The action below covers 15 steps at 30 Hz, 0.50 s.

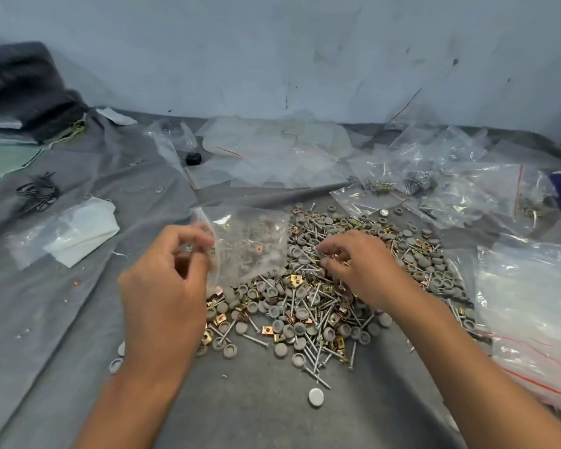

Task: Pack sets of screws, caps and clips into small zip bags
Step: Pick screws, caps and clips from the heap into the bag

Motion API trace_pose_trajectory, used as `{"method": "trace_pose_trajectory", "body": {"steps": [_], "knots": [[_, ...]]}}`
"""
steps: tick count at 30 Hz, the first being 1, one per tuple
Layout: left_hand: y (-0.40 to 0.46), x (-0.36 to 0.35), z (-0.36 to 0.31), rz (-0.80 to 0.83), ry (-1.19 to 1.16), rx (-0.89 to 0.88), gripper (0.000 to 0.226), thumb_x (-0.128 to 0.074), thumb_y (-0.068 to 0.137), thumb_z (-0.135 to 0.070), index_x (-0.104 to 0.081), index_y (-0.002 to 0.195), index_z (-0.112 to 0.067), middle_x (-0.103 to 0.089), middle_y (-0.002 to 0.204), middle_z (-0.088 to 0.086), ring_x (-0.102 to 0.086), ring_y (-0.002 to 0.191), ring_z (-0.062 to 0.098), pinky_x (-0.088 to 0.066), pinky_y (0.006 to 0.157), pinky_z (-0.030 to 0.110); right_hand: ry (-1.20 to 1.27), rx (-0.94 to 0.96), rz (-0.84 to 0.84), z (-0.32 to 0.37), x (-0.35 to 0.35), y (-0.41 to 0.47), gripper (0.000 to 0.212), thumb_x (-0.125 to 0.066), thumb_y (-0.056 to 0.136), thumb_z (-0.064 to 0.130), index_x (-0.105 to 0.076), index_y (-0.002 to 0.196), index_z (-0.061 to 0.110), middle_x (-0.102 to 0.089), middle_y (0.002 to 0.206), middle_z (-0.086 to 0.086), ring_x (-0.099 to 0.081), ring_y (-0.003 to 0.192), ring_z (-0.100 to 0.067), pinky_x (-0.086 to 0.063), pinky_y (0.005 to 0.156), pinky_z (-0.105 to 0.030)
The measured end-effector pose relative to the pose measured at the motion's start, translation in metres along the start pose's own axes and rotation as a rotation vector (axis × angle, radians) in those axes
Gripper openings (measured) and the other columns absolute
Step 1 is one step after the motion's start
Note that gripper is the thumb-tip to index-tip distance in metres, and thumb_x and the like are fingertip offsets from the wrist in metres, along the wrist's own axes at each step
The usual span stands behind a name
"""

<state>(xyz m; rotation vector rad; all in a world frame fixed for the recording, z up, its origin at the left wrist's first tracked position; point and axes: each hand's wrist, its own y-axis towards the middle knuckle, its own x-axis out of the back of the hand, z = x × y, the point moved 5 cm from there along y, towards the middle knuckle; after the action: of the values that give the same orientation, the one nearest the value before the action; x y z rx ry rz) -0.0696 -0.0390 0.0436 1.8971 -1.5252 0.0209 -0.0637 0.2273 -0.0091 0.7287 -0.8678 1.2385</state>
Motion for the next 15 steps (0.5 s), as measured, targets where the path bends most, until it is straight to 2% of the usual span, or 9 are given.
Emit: {"method": "trace_pose_trajectory", "body": {"steps": [2, 4, 6, 9, 12, 13, 15], "knots": [[0.003, 0.001, 0.000, 0.012, 0.015, -0.065, 0.037, -0.066, 0.091, -0.004, -0.068, 0.089, -0.041, -0.073, 0.103, -0.017, -0.067, 0.083, -0.007, -0.052, 0.070, 0.014, -0.063, 0.007, 0.034, 0.005, -0.003, 0.008, 0.030, -0.066, 0.094, 0.035, -0.063, 0.124, 0.039, -0.057, 0.123, 0.013, -0.057, 0.105, -0.009, -0.052, 0.095, -0.030], [0.005, -0.001, 0.000, 0.021, 0.059, -0.141, 0.038, -0.065, 0.089, 0.004, -0.076, 0.098, -0.031, -0.070, 0.109, -0.013, -0.068, 0.087, 0.002, -0.053, 0.080, 0.018, -0.130, 0.022, 0.048, 0.010, -0.005, 0.012, 0.026, -0.067, 0.093, 0.035, -0.064, 0.119, 0.040, -0.060, 0.115, 0.013, -0.058, 0.094, -0.007, -0.057, 0.087, -0.031], [0.004, -0.005, 0.001, 0.043, 0.118, -0.199, 0.038, -0.063, 0.087, 0.010, -0.079, 0.102, -0.021, -0.069, 0.111, -0.006, -0.065, 0.088, 0.009, -0.046, 0.086, 0.009, -0.188, 0.015, 0.041, 0.012, -0.006, 0.013, 0.019, -0.065, 0.095, 0.034, -0.064, 0.113, 0.040, -0.061, 0.105, 0.012, -0.059, 0.082, -0.005, -0.060, 0.076, -0.031], [-0.001, -0.013, 0.000, 0.108, 0.159, -0.240, 0.037, -0.061, 0.089, 0.013, -0.080, 0.106, -0.014, -0.064, 0.112, 0.002, -0.058, 0.093, 0.007, -0.034, 0.088, -0.001, -0.184, -0.040, -0.009, 0.010, -0.008, 0.009, 0.014, -0.060, 0.099, 0.029, -0.062, 0.110, 0.036, -0.063, 0.100, 0.011, -0.062, 0.070, -0.008, -0.060, 0.062, -0.031], [-0.008, -0.021, -0.005, 0.197, 0.161, -0.253, 0.032, -0.060, 0.091, 0.007, -0.077, 0.110, -0.012, -0.060, 0.113, -0.003, -0.056, 0.097, 0.005, -0.035, 0.091, 0.003, -0.052, -0.048, -0.092, 0.006, -0.003, -0.003, 0.016, -0.056, 0.101, 0.028, -0.062, 0.115, 0.033, -0.066, 0.103, 0.013, -0.060, 0.077, -0.001, -0.052, 0.065, -0.021], [-0.012, -0.025, -0.007, 0.235, 0.157, -0.258, 0.030, -0.060, 0.092, 0.003, -0.075, 0.113, -0.013, -0.060, 0.113, -0.006, -0.055, 0.098, 0.003, -0.035, 0.093, 0.003, 0.040, -0.049, -0.130, 0.005, 0.001, -0.010, 0.015, -0.056, 0.101, 0.028, -0.062, 0.115, 0.032, -0.066, 0.100, 0.016, -0.058, 0.078, 0.004, -0.047, 0.065, -0.015], [-0.019, -0.033, -0.011, 0.327, 0.147, -0.255, 0.028, -0.062, 0.093, -0.009, -0.072, 0.119, -0.015, -0.057, 0.114, -0.013, -0.051, 0.089, -0.008, -0.030, 0.093, -0.005, 0.237, -0.042, -0.201, 0.004, 0.010, -0.027, 0.012, -0.056, 0.101, 0.026, -0.063, 0.111, 0.031, -0.064, 0.088, 0.019, -0.057, 0.073, 0.006, -0.042, 0.059, -0.012]]}}
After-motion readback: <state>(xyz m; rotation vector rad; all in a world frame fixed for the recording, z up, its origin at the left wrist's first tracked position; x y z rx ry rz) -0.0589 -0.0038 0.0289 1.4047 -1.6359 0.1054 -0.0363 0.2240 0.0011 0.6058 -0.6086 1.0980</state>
